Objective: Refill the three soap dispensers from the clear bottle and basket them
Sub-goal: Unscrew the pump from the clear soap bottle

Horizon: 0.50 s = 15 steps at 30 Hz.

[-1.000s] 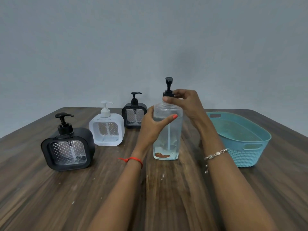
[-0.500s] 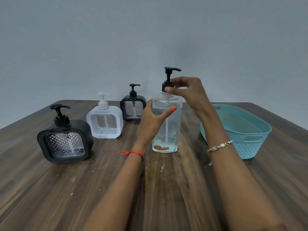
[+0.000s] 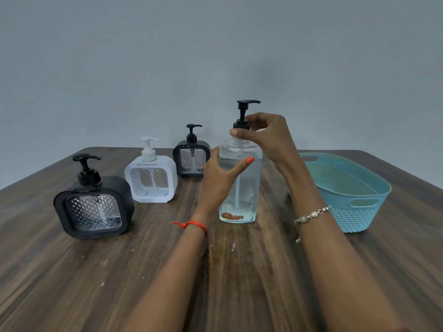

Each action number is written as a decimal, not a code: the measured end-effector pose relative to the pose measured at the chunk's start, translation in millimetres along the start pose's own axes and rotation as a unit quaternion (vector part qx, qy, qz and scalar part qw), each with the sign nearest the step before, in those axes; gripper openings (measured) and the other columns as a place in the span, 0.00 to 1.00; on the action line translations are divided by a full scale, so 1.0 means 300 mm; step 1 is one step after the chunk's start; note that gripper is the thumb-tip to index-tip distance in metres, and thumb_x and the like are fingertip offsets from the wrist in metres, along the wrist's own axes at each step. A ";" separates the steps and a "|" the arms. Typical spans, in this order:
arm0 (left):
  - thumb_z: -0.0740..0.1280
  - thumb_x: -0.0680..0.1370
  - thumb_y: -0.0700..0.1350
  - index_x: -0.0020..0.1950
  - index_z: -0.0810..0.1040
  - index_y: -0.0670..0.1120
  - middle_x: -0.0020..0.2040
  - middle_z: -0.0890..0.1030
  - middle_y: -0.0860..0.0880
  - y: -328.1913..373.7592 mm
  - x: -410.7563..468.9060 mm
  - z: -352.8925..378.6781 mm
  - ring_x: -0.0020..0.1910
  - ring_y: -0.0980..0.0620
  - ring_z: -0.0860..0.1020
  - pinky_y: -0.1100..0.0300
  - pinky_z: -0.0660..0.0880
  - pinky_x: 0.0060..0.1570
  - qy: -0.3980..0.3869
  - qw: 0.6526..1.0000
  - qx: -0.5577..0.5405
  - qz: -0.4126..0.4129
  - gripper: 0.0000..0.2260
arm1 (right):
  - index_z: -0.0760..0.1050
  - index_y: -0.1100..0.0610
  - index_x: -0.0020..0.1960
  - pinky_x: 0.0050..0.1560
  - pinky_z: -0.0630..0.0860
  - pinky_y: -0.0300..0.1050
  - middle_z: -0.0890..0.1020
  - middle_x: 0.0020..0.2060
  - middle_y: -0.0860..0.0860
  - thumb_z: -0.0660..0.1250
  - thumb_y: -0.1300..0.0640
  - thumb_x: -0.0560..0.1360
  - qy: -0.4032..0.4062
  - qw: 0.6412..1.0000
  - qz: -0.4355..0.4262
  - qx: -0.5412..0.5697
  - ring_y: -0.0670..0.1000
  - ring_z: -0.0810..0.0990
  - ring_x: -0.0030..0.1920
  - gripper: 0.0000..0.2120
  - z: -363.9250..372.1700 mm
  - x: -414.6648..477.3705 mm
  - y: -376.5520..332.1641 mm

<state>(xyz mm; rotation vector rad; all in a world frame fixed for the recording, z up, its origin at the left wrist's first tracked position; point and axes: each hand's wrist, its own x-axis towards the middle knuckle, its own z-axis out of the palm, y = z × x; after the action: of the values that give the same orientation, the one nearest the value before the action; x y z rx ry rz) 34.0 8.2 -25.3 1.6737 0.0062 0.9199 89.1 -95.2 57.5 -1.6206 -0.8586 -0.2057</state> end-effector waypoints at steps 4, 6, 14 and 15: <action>0.74 0.69 0.52 0.61 0.74 0.46 0.55 0.81 0.53 0.002 -0.002 0.000 0.52 0.63 0.79 0.71 0.75 0.46 0.002 1.000 -0.002 -0.003 0.23 | 0.76 0.62 0.60 0.62 0.75 0.50 0.82 0.51 0.59 0.72 0.65 0.69 -0.034 0.996 0.019 0.075 0.55 0.81 0.53 0.19 -0.029 0.002 0.022; 0.74 0.69 0.52 0.61 0.74 0.47 0.54 0.81 0.55 0.003 -0.004 0.002 0.52 0.64 0.79 0.71 0.75 0.47 0.001 1.000 -0.004 -0.003 0.23 | 0.73 0.64 0.62 0.63 0.74 0.52 0.80 0.55 0.62 0.68 0.67 0.72 -0.070 0.987 0.032 0.144 0.57 0.80 0.56 0.19 -0.037 0.001 0.037; 0.73 0.70 0.52 0.61 0.74 0.48 0.53 0.81 0.55 0.012 -0.009 0.002 0.51 0.63 0.79 0.72 0.74 0.45 0.000 1.000 -0.009 -0.004 0.22 | 0.78 0.57 0.50 0.45 0.75 0.33 0.81 0.45 0.52 0.77 0.58 0.65 -0.014 0.999 0.013 0.026 0.47 0.76 0.43 0.16 0.003 0.004 0.012; 0.73 0.70 0.51 0.61 0.74 0.48 0.53 0.81 0.55 0.013 -0.010 0.002 0.51 0.63 0.79 0.72 0.74 0.44 -0.001 1.000 -0.011 -0.004 0.21 | 0.77 0.58 0.52 0.45 0.75 0.32 0.81 0.45 0.53 0.77 0.60 0.65 -0.003 0.999 0.013 0.036 0.47 0.77 0.44 0.18 0.001 0.006 0.014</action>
<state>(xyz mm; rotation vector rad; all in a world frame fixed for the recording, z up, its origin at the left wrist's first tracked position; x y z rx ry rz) 30.5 5.0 -23.6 1.6531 -0.0001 0.9092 93.0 -94.1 55.1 -1.5651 -0.8406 -0.1500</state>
